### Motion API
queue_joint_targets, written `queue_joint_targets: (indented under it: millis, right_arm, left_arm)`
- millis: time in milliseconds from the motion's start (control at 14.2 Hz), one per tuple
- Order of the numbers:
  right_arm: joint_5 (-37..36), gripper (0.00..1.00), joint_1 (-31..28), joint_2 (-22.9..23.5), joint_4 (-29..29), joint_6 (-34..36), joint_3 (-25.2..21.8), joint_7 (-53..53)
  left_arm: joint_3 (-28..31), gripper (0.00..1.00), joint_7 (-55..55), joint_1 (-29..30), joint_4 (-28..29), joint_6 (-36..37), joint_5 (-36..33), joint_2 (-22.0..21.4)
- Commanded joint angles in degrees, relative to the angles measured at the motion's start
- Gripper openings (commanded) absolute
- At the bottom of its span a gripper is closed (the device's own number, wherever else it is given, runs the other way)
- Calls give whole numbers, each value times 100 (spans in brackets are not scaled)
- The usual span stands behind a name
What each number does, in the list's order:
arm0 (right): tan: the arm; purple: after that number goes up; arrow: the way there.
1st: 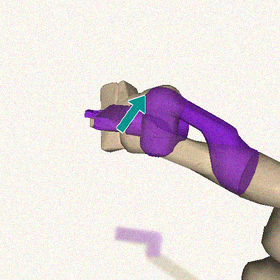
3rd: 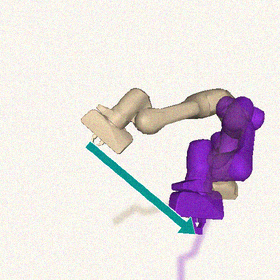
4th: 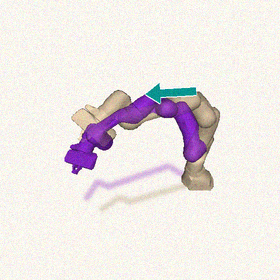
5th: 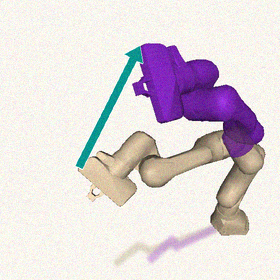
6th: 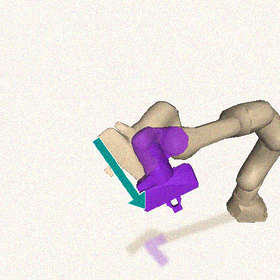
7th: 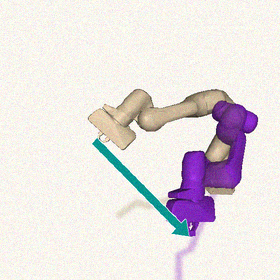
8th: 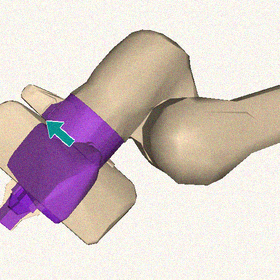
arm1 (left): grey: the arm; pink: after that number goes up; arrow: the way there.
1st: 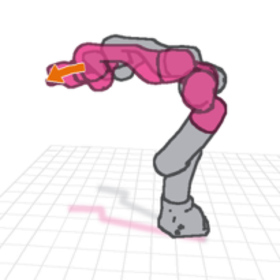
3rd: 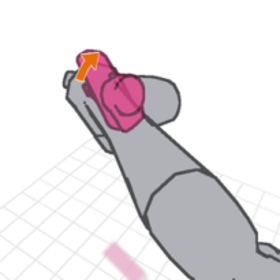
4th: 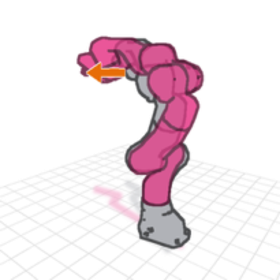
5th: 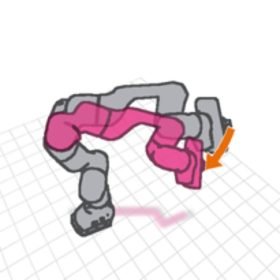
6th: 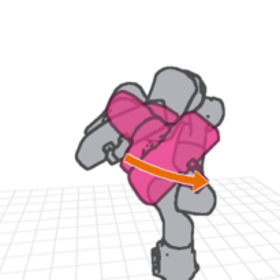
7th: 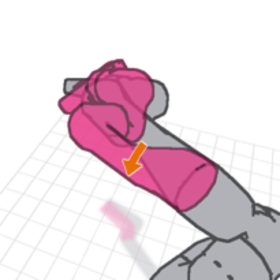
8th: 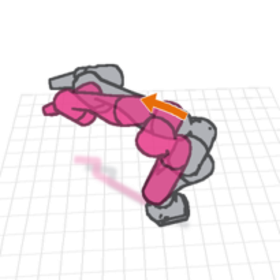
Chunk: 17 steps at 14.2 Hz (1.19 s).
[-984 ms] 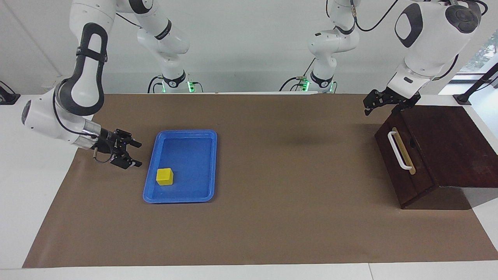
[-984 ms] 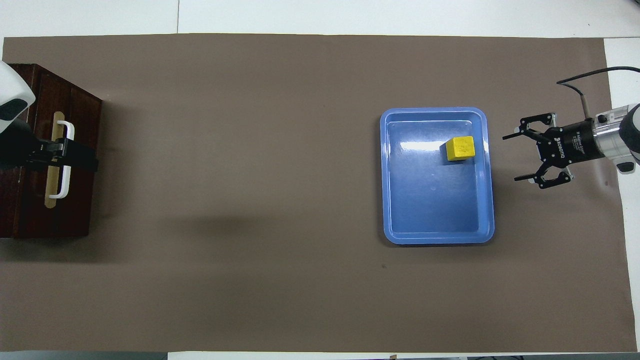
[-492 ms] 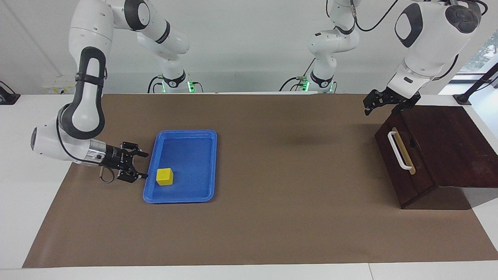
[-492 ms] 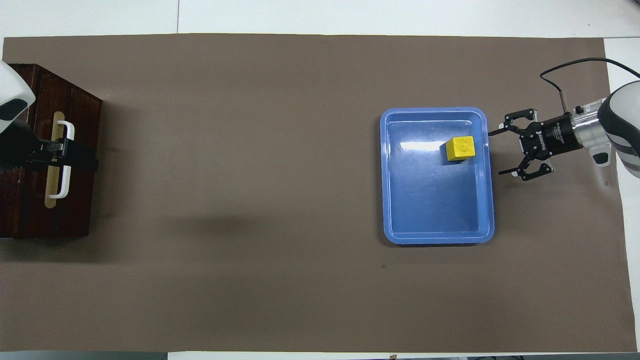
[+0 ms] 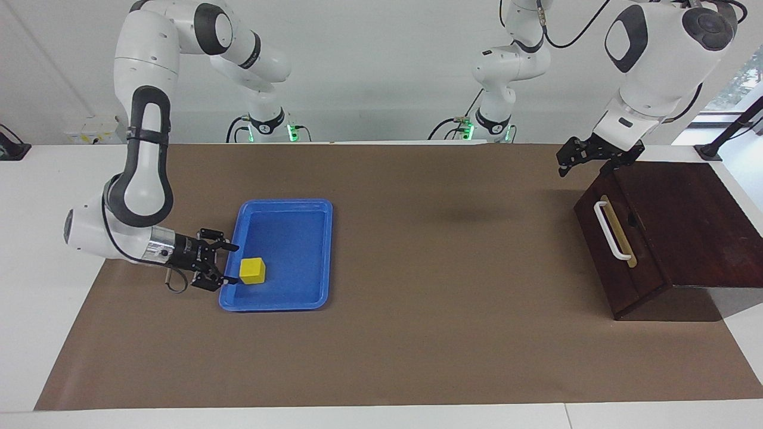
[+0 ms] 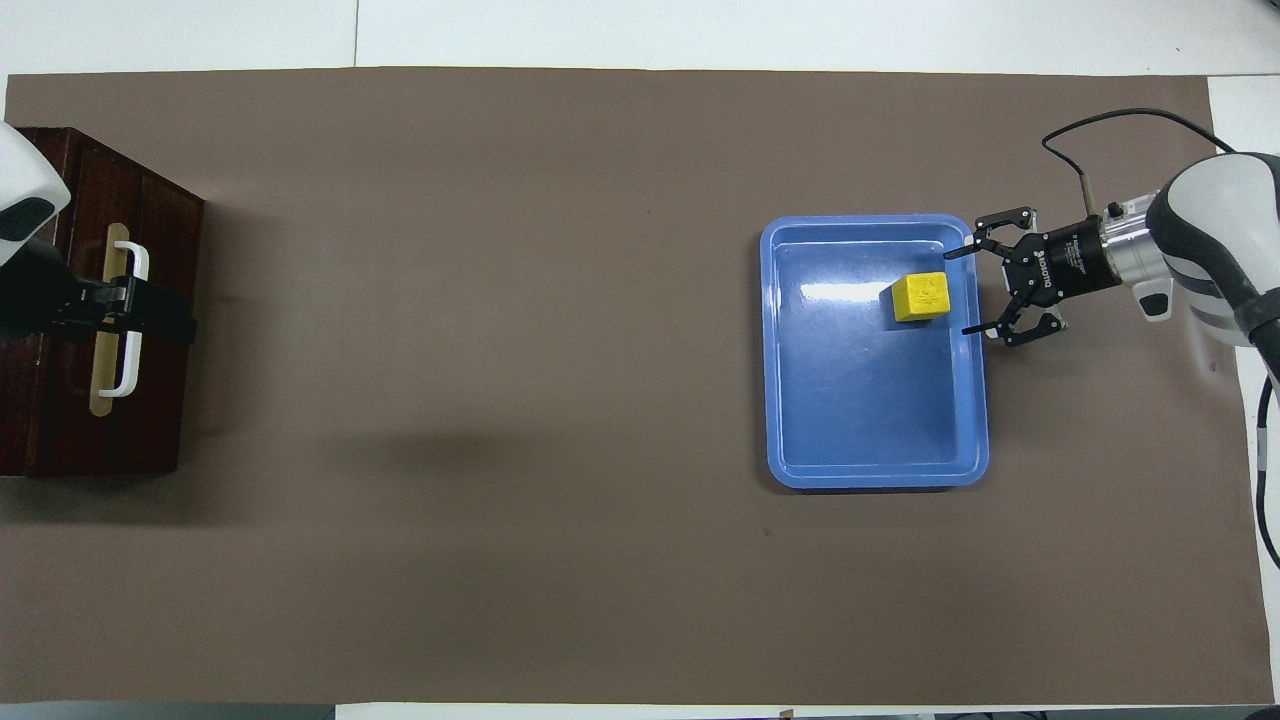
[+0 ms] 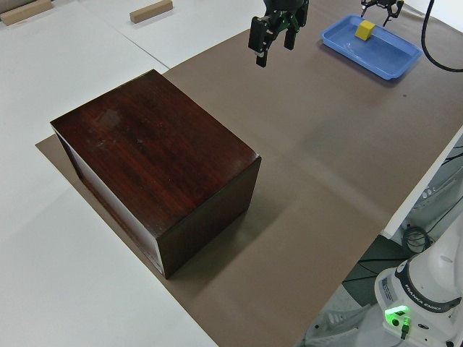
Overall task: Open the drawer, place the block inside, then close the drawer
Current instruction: 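Reach the right gripper into the blue tray toward the yellow block, then close the right gripper on the yellow block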
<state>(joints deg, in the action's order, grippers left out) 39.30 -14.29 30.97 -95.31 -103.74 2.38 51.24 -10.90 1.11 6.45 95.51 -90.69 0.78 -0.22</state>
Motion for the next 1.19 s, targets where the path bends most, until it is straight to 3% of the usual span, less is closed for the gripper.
queue_joint_targets:
  millis: [0, 1124]
  right_arm:
    - [17, 100, -12, 374, 582, 65, -1, 106]
    - [227, 100, 111, 392, 417, 12, 8, 237]
  left_arm:
    - [0, 100, -6, 15, 126, -10, -78, -145]
    - [0, 100, 3, 15, 126, -10, -78, -145]
